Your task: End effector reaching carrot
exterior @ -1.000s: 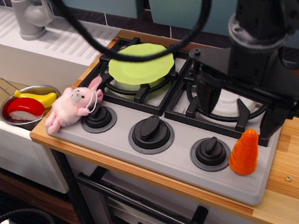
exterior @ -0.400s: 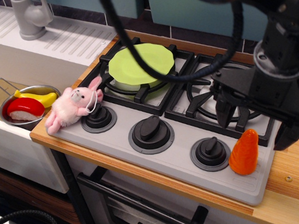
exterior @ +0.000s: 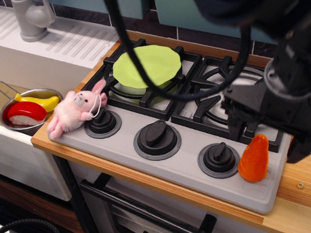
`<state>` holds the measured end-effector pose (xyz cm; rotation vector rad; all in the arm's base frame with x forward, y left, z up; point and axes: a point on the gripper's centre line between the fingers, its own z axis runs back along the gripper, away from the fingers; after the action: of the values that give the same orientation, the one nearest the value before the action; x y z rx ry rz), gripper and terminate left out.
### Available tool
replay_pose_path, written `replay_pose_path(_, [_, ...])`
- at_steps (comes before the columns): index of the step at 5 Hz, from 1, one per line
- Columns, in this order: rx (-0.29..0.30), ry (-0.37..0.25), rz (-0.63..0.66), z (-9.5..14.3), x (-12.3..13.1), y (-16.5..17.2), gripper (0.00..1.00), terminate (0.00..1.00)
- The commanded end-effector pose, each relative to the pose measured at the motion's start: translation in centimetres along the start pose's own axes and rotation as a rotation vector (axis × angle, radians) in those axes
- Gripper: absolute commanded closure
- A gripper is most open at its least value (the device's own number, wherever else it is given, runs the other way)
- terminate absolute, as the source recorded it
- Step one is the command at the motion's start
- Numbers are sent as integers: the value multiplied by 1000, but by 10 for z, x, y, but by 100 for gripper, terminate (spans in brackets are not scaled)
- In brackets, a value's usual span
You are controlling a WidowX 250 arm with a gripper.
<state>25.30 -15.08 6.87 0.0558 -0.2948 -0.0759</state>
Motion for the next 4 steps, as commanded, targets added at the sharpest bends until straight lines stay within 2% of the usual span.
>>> replay_pose_path(1, [-16, -61, 1, -11, -2, -2, 0, 0])
replay_pose_path(4, [-39, -105, 10, -30, -10, 4, 0, 0])
